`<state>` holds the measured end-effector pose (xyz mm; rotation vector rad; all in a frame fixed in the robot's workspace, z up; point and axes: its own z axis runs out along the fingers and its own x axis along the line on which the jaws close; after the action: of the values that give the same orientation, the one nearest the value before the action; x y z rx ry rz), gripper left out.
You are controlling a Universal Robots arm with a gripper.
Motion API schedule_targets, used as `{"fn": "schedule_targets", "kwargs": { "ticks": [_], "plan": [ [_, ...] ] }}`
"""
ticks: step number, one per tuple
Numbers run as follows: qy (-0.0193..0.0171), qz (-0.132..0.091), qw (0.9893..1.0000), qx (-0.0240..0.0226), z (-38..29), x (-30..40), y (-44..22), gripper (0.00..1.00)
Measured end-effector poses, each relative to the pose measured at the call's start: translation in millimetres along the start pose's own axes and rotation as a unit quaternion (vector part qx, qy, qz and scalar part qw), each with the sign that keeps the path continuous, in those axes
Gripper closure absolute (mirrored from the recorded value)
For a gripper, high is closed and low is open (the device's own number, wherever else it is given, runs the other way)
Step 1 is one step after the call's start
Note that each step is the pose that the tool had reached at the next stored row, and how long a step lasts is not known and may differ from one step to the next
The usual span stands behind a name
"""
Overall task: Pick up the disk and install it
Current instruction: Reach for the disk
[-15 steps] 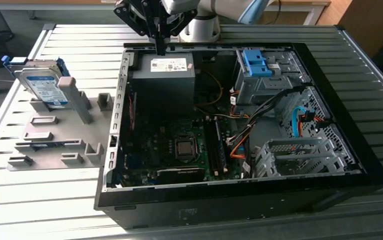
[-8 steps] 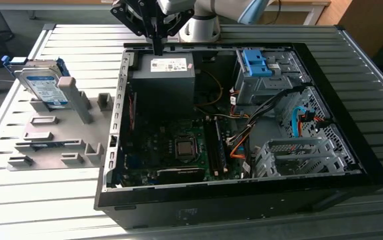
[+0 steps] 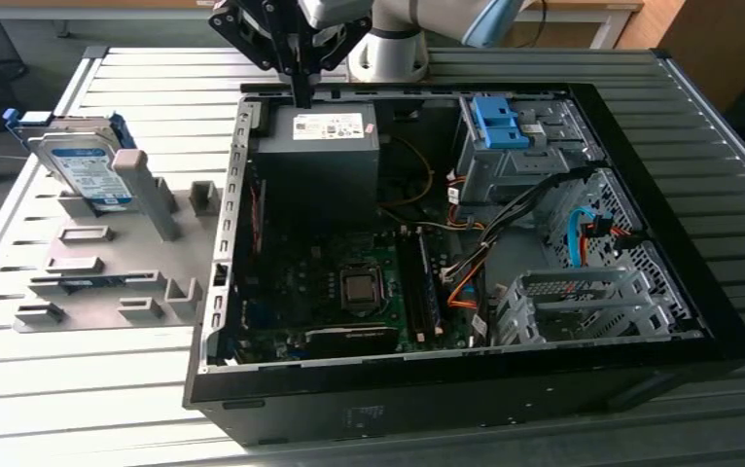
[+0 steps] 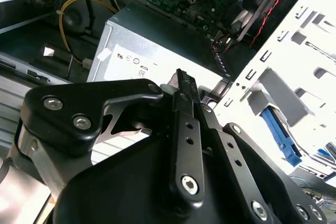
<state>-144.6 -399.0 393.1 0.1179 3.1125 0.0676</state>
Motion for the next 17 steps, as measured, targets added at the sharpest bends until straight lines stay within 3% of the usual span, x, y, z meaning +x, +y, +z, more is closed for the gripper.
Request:
{"fn": "schedule_targets", "kwargs": {
  "ticks": [17],
  "plan": [
    [0.0, 0.0, 1.0, 0.0, 0.2, 10.3, -0.8, 0.89]
  ]
}}
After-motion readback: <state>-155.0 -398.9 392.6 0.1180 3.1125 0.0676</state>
